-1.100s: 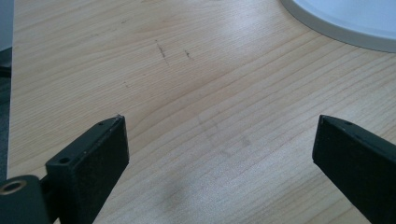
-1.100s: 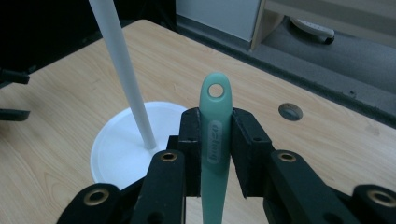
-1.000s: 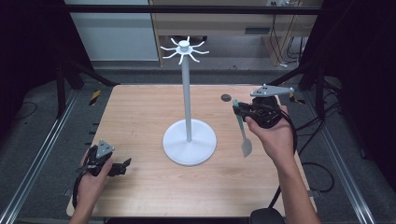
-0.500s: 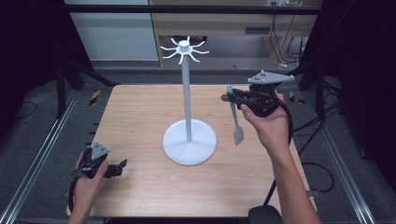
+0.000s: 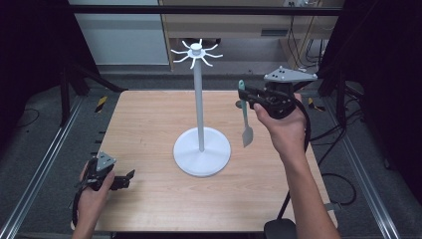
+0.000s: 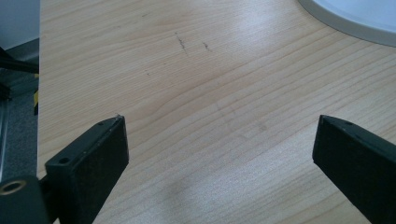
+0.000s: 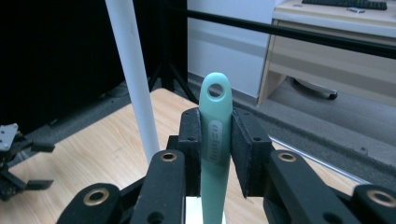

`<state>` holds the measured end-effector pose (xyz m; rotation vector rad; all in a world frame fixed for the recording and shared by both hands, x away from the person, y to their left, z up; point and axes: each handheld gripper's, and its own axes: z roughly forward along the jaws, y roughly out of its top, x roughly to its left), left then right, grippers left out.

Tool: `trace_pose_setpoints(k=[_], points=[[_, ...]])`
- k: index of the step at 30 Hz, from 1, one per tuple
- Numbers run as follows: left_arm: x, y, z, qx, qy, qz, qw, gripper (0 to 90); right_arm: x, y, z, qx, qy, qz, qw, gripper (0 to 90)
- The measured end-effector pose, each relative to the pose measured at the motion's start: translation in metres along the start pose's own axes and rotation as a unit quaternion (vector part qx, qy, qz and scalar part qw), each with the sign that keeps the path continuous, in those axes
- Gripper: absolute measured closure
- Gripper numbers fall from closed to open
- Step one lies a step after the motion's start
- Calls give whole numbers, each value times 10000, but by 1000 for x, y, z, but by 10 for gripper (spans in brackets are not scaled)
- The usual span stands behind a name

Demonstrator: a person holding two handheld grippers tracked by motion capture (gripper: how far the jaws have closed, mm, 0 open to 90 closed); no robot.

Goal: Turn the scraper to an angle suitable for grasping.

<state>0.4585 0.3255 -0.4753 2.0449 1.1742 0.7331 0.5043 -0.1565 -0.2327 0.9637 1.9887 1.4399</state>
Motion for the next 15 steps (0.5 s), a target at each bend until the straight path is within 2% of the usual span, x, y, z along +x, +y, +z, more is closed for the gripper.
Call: trace_pose_setpoints(k=[9,15], points=[[-1,1,0,5,-3,2,10000,33,12,8,0,-85,66,-63,9999,748],[0,0,1,18,-17,-1,10000,33,20,16,-3,-238,148,-90,9996,748]])
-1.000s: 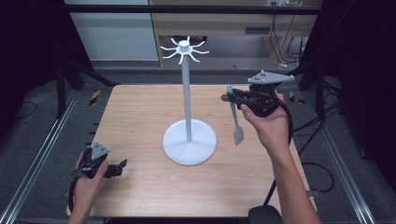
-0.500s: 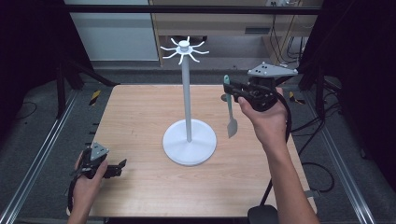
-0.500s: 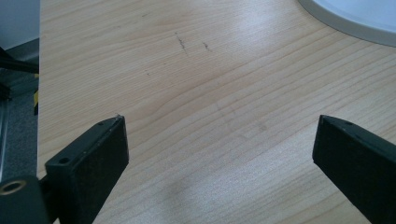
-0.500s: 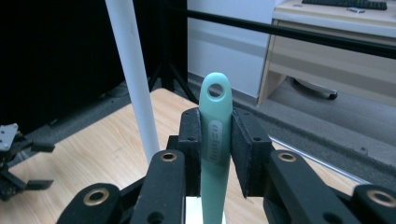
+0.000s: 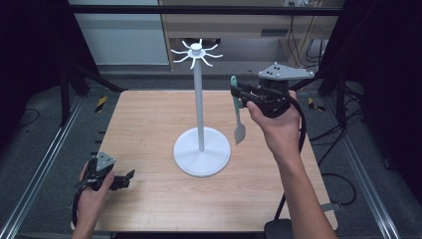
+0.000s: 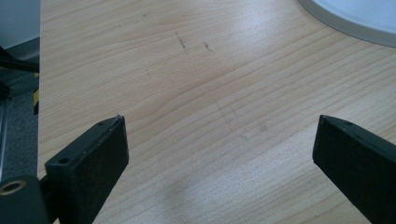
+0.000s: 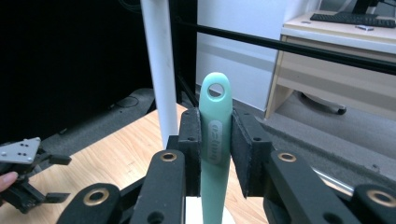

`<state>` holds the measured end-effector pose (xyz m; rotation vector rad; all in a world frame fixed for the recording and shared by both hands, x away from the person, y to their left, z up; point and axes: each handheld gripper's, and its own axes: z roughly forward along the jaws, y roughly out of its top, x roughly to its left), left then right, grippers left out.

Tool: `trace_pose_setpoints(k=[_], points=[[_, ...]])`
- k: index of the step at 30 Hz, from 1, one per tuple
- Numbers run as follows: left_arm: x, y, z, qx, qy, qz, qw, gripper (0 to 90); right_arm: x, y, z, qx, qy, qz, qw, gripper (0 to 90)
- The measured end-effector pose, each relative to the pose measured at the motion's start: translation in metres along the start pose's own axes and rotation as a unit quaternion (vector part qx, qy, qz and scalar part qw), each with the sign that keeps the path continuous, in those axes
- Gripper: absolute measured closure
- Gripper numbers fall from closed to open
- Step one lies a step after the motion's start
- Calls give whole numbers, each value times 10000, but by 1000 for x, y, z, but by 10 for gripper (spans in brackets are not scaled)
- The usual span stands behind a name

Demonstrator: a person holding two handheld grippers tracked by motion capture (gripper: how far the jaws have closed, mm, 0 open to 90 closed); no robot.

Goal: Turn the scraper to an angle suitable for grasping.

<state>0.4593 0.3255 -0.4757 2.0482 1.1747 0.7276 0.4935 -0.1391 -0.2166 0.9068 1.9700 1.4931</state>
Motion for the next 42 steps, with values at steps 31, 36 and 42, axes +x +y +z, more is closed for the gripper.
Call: trace_pose_setpoints(k=[31,36,42], points=[[0,-1,-1,30,-3,0,10000,33,29,30,-1,-300,216,-269,9990,747],[0,-1,-1,51,-17,27,10000,33,32,34,-1,-318,233,-307,9988,747],[-1,-2,0,56,-36,20,10000,33,35,36,2,-310,259,-329,9986,747]])
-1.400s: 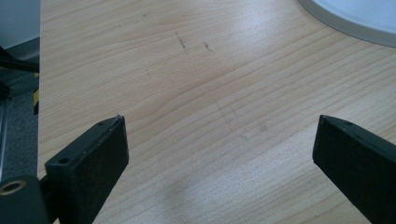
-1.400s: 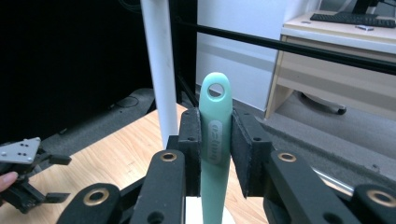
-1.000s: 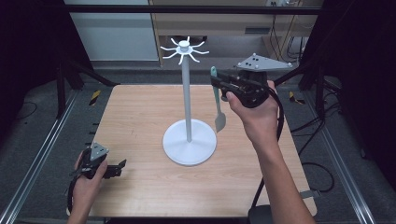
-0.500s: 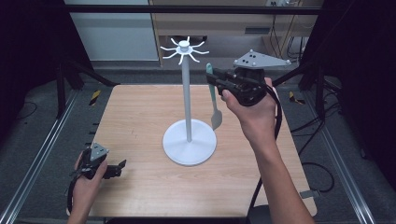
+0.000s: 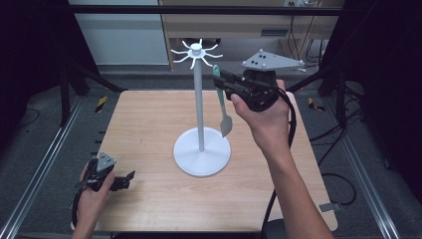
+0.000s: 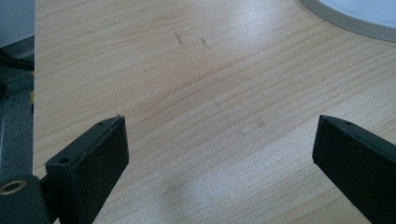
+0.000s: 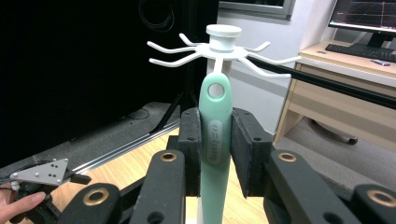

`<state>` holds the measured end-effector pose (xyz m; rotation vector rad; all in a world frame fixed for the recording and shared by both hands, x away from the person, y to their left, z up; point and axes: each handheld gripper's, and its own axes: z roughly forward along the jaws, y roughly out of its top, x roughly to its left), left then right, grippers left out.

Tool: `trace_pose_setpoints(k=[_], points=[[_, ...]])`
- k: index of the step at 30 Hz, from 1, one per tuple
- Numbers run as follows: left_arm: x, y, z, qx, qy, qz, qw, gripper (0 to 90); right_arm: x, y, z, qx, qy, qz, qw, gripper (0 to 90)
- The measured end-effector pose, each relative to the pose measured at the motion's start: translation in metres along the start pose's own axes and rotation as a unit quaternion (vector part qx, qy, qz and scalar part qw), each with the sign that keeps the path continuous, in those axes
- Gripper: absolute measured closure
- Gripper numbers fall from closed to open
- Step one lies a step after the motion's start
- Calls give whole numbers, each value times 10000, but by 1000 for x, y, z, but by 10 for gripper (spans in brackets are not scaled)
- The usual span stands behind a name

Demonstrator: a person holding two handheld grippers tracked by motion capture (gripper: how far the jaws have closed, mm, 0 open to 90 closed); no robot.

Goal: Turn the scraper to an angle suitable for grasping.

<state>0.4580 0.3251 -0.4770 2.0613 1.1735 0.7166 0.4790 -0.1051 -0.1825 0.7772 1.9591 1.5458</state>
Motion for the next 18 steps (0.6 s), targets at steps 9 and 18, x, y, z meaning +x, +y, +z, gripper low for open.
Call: trace_pose_setpoints(k=[9,18], points=[[-1,0,0,16,-16,11,10000,34,3,2,2,-5,13,-31,10000,747],[-1,0,1,29,-26,17,10000,34,2,4,5,38,-49,-39,10000,747]])
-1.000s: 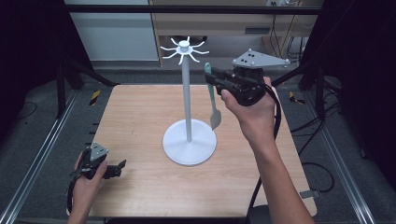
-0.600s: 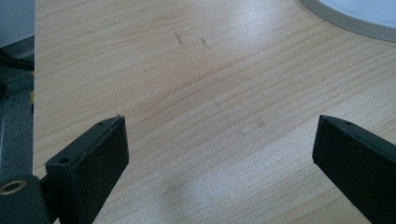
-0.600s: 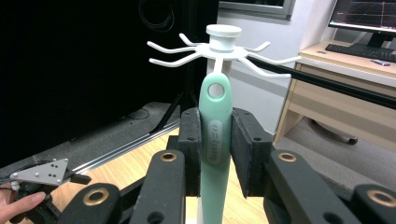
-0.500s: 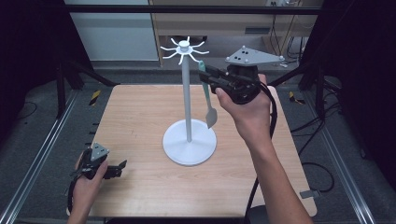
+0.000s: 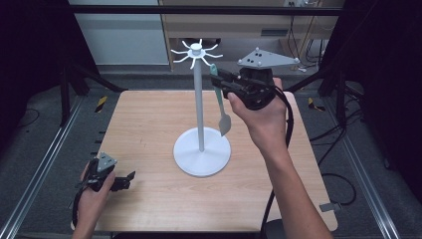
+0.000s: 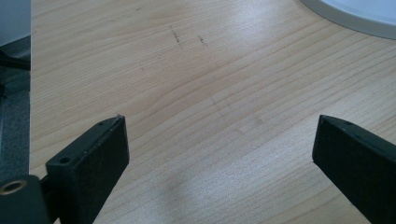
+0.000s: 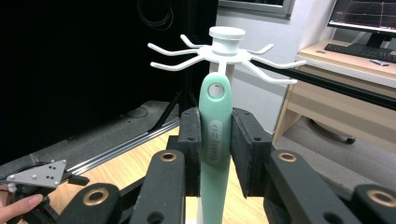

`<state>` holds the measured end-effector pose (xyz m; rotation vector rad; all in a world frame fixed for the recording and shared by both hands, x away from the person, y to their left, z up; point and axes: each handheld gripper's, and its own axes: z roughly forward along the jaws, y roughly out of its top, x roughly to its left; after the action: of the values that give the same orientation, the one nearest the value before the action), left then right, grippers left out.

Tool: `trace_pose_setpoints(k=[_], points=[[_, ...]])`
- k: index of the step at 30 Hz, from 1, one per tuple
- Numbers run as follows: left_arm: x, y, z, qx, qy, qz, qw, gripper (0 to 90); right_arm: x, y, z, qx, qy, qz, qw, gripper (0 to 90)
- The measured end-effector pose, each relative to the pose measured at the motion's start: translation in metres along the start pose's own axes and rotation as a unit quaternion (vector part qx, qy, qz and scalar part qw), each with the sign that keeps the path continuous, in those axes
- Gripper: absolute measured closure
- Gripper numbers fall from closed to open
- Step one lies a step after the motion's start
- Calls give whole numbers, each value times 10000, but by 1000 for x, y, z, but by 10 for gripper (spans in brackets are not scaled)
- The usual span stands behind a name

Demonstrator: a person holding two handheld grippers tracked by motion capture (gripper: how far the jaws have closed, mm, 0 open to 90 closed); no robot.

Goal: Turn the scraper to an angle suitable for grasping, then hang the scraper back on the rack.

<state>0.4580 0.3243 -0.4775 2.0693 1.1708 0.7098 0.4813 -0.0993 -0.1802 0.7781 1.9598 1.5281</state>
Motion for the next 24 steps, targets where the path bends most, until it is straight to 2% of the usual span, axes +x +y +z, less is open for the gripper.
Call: trace_pose_setpoints(k=[24], points=[[-1,0,1,12,-26,16,10000,35,0,5,10,178,-36,-25,9998,746]])
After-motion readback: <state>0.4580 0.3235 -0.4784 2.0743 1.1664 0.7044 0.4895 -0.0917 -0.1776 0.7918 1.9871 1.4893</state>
